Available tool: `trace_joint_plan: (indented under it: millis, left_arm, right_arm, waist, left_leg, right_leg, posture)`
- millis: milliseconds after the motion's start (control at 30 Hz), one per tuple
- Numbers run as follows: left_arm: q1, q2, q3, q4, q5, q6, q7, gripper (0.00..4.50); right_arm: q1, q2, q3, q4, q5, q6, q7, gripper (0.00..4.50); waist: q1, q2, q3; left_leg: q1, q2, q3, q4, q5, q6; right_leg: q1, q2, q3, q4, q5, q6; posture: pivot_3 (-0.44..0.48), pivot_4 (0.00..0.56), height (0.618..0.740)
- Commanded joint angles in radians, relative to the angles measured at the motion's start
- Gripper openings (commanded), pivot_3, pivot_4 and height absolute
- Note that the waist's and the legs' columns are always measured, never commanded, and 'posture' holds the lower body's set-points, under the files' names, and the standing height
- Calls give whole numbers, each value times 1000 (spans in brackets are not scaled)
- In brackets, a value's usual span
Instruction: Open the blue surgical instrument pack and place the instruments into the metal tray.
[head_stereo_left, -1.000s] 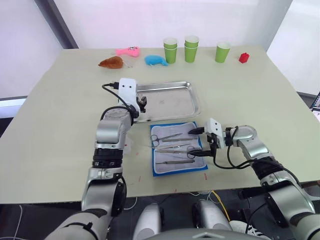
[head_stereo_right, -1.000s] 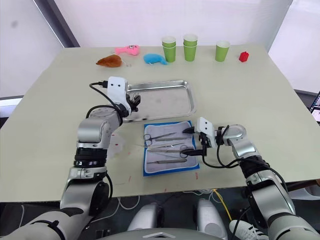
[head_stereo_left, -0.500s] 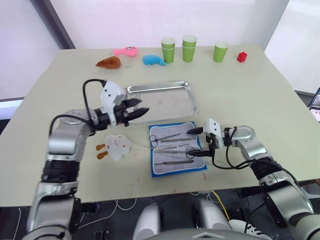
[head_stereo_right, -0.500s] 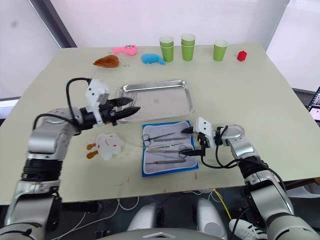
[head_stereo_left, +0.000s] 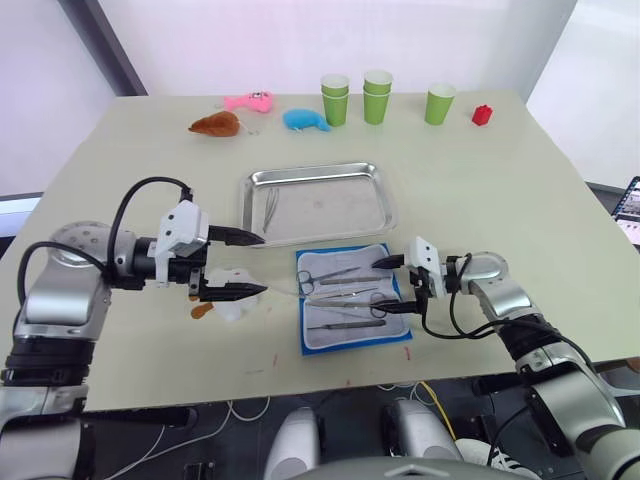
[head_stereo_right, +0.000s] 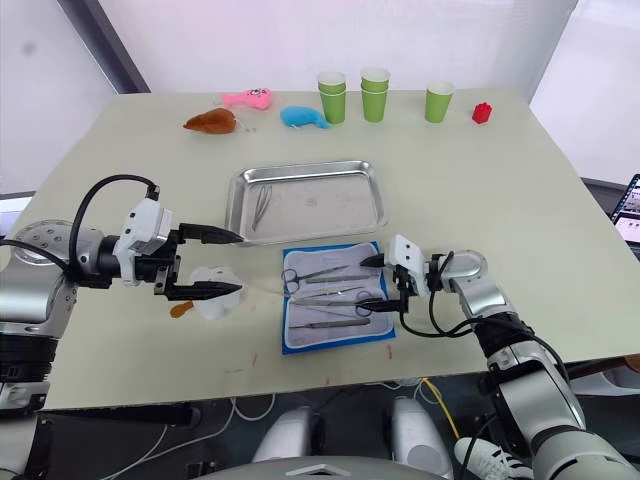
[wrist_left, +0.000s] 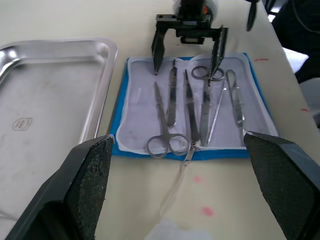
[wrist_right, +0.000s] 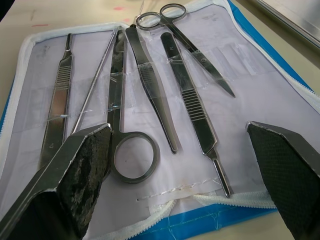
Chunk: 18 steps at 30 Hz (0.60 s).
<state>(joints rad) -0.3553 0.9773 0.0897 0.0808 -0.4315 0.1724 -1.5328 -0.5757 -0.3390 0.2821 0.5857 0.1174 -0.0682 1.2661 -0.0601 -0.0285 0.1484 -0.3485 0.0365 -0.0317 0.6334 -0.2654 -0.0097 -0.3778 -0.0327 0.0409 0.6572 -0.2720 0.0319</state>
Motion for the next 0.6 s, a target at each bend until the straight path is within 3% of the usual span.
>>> trace_joint_plan:
  millis: [33, 200, 367, 600]
  left_arm:
    - [-23, 66, 43, 16, -25, -58, -75, 4448]
    - [-31, 177, 3, 39, -81, -100, -82, 4448]
    - [-56, 226, -43, 66, -118, -122, -82, 4448]
    - [-98, 133, -81, 67, -60, -118, -36, 4448]
  right_arm:
    - [88, -21, 103, 97, -118, 68, -7, 4500]
    - [93, -24, 103, 90, -117, 71, -5, 4500]
    - [93, -23, 103, 90, -117, 72, -5, 4500]
    - [96, -21, 104, 84, -116, 76, -7, 4500]
  waist:
    - [0, 0, 0]
    - [0, 0, 1]
    - [1, 0, 1]
    - [2, 0, 3]
  left_leg:
    - [0, 0, 0, 0, 0, 0]
    - [0, 1, 0, -2, 0, 0]
    - [0, 1, 0, -2, 0, 0]
    - [0, 1, 1, -3, 0, 0]
  right_leg:
    - [0, 0, 0, 0, 0, 0]
    - [0, 0, 0, 0, -1, -1]
    - [-1, 0, 0, -1, -1, -1]
    - [-1, 3, -1, 0, -1, -1]
  posture:
    - [0, 150, 740]
    - [0, 150, 740]
    - [0, 150, 740]
    - [0, 150, 740]
